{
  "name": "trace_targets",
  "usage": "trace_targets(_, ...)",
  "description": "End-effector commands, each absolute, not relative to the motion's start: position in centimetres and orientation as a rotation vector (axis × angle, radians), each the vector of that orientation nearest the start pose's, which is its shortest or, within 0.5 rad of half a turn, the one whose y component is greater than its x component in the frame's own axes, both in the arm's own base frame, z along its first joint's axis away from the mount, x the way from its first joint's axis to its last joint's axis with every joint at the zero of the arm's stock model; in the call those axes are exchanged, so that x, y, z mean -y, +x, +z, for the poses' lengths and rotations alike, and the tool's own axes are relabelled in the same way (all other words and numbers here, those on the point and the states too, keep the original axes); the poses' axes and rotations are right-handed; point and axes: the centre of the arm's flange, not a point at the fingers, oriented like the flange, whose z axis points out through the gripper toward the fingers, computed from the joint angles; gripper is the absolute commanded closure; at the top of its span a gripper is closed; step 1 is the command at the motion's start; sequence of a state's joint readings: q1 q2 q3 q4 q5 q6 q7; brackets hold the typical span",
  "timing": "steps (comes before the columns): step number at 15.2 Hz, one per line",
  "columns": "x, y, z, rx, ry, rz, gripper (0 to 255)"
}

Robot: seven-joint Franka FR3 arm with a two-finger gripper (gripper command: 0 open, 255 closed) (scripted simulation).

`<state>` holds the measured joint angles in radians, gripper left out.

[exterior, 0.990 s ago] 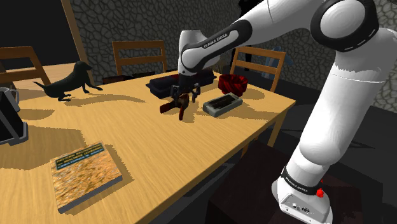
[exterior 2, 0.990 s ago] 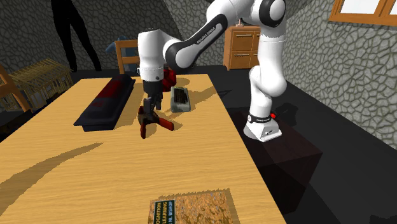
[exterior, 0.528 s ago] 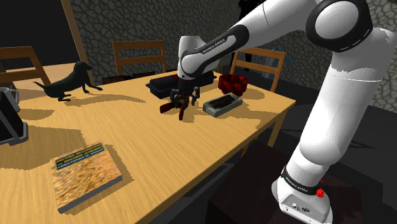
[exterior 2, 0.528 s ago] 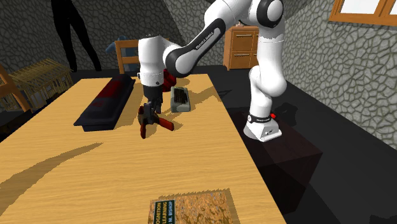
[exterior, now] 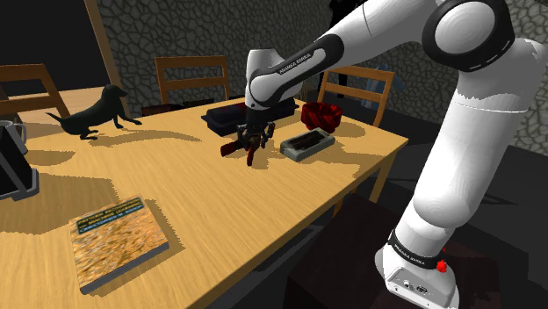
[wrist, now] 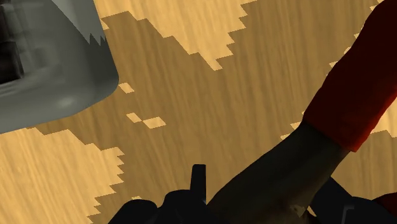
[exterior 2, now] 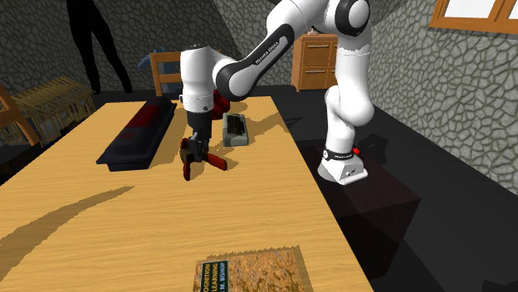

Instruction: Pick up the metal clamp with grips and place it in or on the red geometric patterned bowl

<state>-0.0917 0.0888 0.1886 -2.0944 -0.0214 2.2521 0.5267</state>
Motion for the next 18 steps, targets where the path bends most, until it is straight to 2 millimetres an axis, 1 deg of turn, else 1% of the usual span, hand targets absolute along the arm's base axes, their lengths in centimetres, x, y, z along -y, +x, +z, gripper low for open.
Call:
trace_targets(1, -5.3, 56.4, 38.7, -0.648, -3.051, -0.104, 255)
trace_targets(5, -5.3, 56.5, 38.7, -0.648, -3.051, -0.105, 255)
trace_targets(18, -5.3, 56.5, 45.6, -0.648, -3.051, -0.105, 255)
